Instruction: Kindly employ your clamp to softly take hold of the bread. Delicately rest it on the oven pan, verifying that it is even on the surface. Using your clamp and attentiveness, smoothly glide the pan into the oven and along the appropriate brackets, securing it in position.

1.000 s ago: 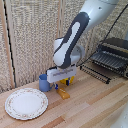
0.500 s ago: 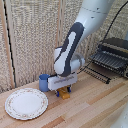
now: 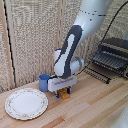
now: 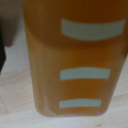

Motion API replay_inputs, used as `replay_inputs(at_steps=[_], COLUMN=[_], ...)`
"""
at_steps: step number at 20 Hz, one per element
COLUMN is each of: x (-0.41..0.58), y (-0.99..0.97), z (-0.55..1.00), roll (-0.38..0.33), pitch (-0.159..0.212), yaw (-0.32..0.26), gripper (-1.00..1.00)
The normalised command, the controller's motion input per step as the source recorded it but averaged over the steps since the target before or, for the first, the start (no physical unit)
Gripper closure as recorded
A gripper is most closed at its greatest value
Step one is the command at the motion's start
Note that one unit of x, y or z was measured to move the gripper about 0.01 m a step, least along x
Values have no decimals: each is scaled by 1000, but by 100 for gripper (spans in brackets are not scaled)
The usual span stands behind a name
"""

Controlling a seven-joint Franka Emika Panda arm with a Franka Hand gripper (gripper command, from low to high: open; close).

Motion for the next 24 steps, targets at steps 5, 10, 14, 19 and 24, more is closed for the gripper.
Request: replay_inputs(at_steps=[5,10,14,19,24], x=[-17,65,203,317,283], y=[130,22,-4,0,0], z=[4,502,944,915,781], roll=[-9,-1,-8,-56,-70], pitch=[-1,0,14,22,43], yaw=[0,-97,-220,-246,-303], gripper=[100,100,100,100,100])
